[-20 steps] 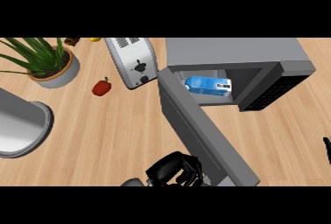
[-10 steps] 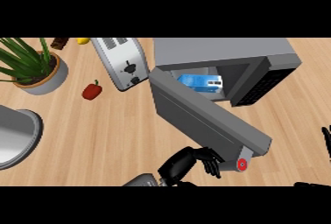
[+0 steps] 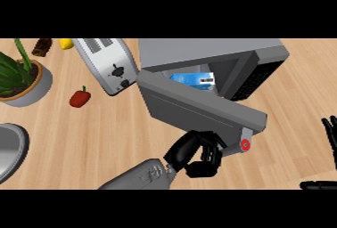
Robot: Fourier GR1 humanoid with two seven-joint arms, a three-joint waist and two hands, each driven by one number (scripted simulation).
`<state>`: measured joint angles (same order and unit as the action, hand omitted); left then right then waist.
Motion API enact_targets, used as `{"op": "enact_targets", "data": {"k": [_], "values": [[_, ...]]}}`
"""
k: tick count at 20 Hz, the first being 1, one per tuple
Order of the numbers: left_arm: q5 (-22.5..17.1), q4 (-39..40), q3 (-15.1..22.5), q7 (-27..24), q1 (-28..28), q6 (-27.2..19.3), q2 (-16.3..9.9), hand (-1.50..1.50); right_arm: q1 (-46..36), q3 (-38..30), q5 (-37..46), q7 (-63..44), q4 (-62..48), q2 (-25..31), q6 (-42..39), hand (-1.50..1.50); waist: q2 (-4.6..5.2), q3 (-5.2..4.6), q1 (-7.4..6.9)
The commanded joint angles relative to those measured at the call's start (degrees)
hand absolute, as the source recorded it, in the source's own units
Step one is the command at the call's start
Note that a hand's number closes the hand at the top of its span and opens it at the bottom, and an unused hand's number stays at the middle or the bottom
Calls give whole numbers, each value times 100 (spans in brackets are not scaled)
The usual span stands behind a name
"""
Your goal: Pick up the milk, place it into the microwave and close the microwave
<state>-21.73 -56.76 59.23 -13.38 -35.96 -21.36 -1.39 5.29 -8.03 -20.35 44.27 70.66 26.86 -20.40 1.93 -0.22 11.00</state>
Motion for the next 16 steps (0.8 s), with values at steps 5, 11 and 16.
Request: {"op": "enact_targets", "data": {"k": [5, 11, 16], "values": [[-447, 55, -192, -96, -1003, -469, 131, 150, -254, 145, -64, -88, 268, 185, -311, -150, 49, -10, 419], [-715, 400, -318, -9, -1531, -626, 131, 150, -545, 67, -311, -273, 350, 350, -432, -150, 126, -5, 614], [-938, 695, -441, 114, -1957, -706, 132, 150, -668, 208, -441, -406, 498, 362, -602, -150, 179, -1, 853]]}}
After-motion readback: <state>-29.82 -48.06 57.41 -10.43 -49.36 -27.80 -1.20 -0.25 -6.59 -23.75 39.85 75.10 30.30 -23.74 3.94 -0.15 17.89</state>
